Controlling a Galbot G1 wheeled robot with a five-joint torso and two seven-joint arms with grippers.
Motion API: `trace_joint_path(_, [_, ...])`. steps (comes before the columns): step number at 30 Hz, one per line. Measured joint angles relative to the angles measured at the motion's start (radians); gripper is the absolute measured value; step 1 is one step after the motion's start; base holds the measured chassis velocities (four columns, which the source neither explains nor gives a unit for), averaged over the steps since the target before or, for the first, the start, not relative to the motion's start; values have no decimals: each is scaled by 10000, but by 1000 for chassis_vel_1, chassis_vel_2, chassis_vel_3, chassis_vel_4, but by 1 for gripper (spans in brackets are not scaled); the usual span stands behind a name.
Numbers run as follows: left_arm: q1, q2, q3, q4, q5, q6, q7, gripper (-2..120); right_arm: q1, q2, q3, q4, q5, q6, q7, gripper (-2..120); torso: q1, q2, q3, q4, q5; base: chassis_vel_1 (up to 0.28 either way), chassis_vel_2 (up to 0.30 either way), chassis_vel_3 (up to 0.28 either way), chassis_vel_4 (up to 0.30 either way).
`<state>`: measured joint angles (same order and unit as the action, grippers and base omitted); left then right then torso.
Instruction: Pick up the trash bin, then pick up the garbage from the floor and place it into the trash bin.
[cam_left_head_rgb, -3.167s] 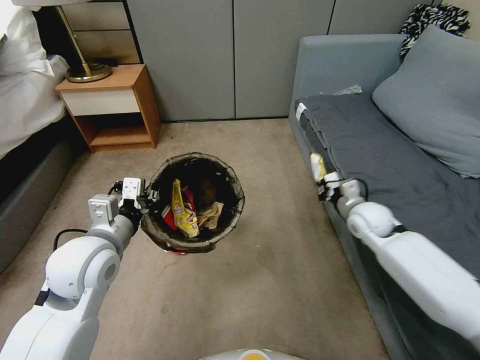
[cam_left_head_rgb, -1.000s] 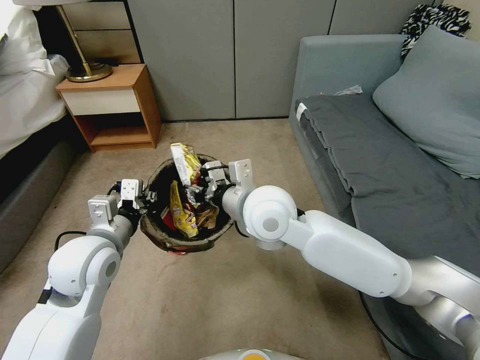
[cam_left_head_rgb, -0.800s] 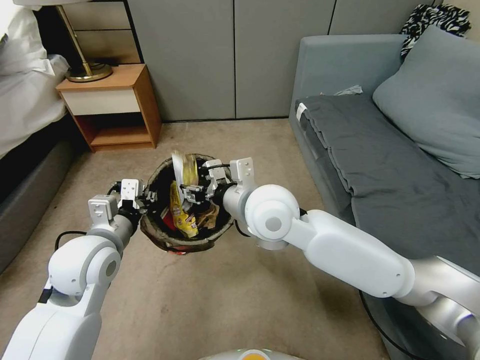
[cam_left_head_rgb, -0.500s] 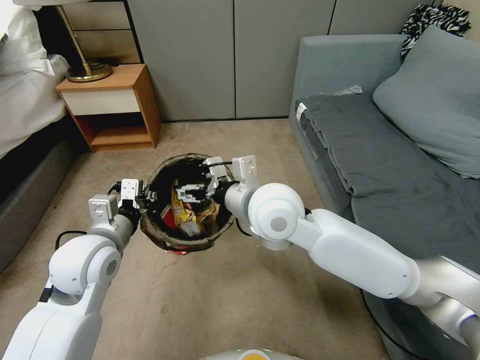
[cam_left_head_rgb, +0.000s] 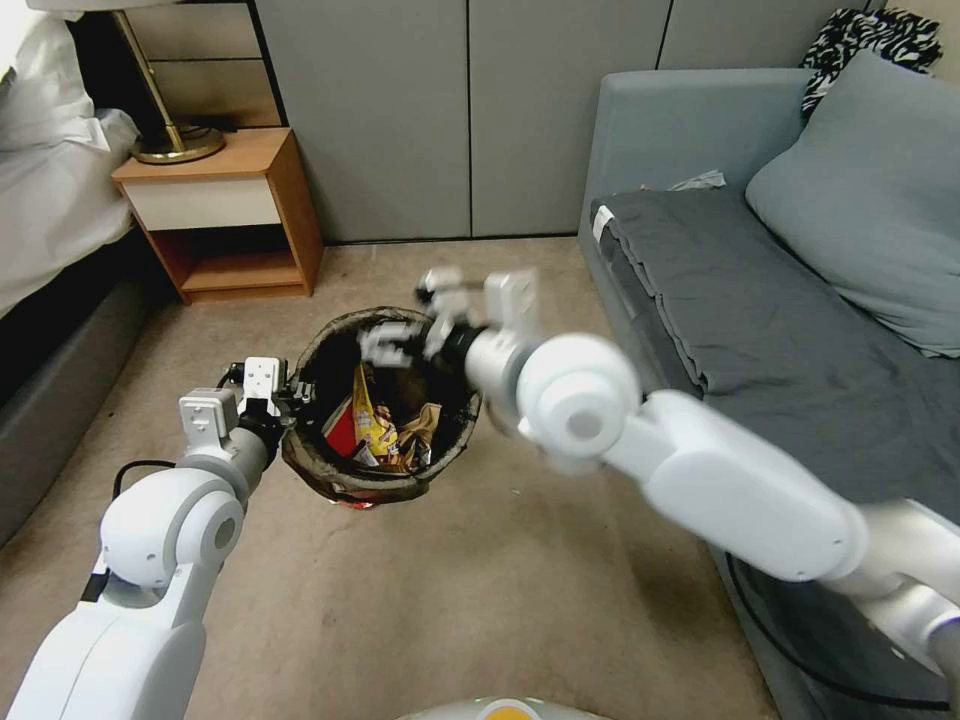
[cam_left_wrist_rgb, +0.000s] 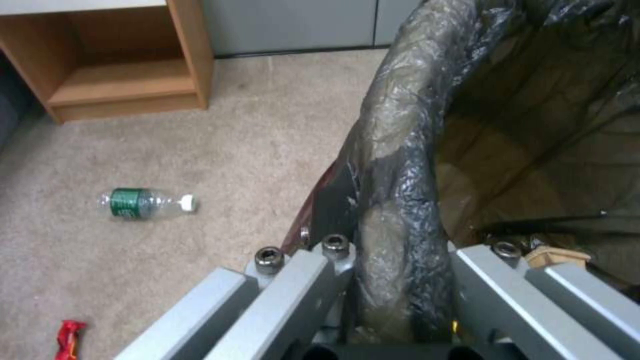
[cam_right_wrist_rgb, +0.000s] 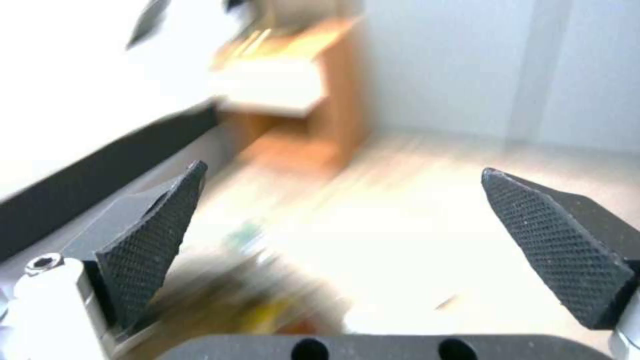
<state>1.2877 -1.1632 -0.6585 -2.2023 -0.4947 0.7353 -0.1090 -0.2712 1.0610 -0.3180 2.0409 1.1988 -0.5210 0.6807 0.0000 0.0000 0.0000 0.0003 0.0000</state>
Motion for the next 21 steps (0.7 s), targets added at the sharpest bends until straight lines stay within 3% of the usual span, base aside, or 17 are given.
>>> trace_joint_path(2, [46,35,-60,-88,-37,0,-18,1,-393,-568,896,-342,-1957,328,-809,100,0,0,0,-4,3,0,0,0,0])
trace_joint_path(3, [46,35,-60,-88,-37,0,-18,1,-393,-568,896,-342,-1957,328,-809,100,0,0,0,-4,3,0,0,0,0])
trace_joint_path(6, [54,54,-82,-185,-103,0,-67,1,-1485,-1344,2504,-769,-4200,860,-1441,100,0,0,0,-2,3,0,0,0,0])
trace_joint_path(9, [56,31,-86,-215,-99,0,-102,1,-2122,-1540,3278,-947,-5146,1175,-1608,100,0,0,0,-4,4,0,0,0,0])
trace_joint_path(10, [104,5,-73,-249,-83,0,-150,1,-3252,-1692,4661,-1113,-6472,1697,-1971,100,0,0,0,-4,6,0,0,0,0])
trace_joint_path(13, [139,-13,-59,-271,-86,0,-156,1,-3956,-1689,5489,-1085,-6976,2005,-2248,100,0,0,0,-4,4,0,0,0,0])
trace_joint_path(14, [188,-34,-50,-296,-59,0,-183,1,-5503,-1507,6912,-755,-7507,2347,-2642,100,0,0,-1,-7,1,0,0,0,0])
trace_joint_path(15, [203,-34,-43,-332,-38,0,-223,1,-6419,-1298,7601,-520,-7777,2523,-2771,100,0,0,-1,-10,12,0,0,0,0])
trace_joint_path(18, [213,-36,-19,-382,-16,0,-277,1,-7639,-735,8516,-269,-8740,3002,-3056,100,-1,1,-3,-9,-6,0,0,0,0])
trace_joint_path(21, [244,-38,-4,-412,-16,0,-322,1,-8322,-208,8977,-256,-9560,3343,-3289,100,-1,0,-2,-6,6,0,0,0,0])
